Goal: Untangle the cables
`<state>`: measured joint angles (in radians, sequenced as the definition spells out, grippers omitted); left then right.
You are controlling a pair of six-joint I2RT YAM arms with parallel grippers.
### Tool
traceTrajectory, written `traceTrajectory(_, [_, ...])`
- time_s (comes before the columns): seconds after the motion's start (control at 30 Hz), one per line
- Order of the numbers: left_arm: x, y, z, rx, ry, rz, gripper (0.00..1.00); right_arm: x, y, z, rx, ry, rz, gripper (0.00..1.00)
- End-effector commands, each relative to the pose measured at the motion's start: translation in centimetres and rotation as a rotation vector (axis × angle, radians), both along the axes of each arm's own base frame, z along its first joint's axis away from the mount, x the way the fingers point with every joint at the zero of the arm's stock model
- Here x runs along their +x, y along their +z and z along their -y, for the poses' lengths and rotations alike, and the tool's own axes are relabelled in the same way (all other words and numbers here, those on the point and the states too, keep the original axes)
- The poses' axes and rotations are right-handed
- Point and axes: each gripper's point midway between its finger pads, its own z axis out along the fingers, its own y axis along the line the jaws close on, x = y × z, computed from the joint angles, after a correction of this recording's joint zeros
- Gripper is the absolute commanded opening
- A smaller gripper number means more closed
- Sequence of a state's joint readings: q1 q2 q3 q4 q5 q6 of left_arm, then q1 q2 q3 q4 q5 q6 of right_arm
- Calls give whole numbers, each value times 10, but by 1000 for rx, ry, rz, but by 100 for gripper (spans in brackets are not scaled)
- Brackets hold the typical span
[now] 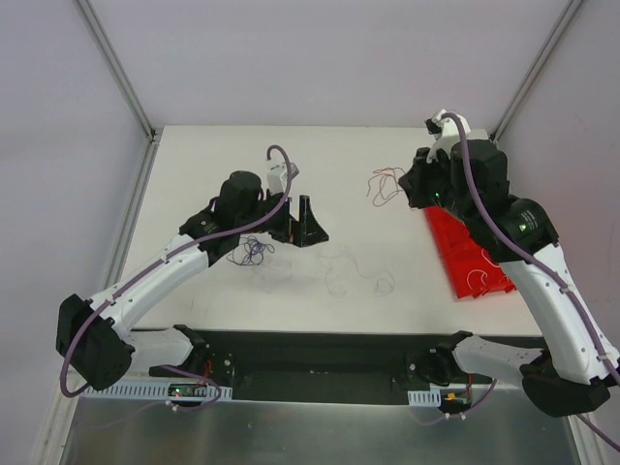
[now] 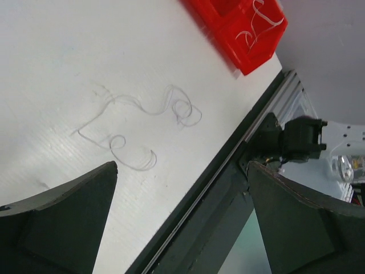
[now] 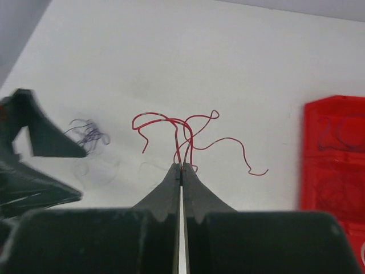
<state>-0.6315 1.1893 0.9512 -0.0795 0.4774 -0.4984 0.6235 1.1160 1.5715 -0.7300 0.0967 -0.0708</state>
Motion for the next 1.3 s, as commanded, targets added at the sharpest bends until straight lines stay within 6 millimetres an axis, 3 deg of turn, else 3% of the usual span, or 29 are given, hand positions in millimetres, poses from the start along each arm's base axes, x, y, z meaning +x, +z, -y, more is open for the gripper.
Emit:
traceTrajectory(0.0, [15, 40, -9, 42, -18, 85, 96, 20, -15, 69, -81, -322, -47, 0])
traceTrajectory(0.13, [25, 61, -16, 75, -46, 165, 97, 20, -40, 125, -110, -509, -114, 0])
traceTrajectory(0.27, [31, 52, -24, 140, -55, 206, 97, 32, -61, 152, -35, -562, -153, 0])
traceTrajectory(0.47, [32, 24, -34, 160, -56, 137, 96, 62, -76, 178, 34, -617, -178, 0])
traceTrajectory(0.7, [37, 19, -41, 192, -17, 149, 95, 72, -95, 213, 59, -717, -186, 0])
traceTrajectory(1.17, [36, 15, -40, 185, -22, 123, 95, 50, -211, 268, 131, -1025, -508, 0])
traceTrajectory(1.27, [36, 15, -39, 182, -27, 120, 95, 56, -231, 267, 109, -993, -598, 0])
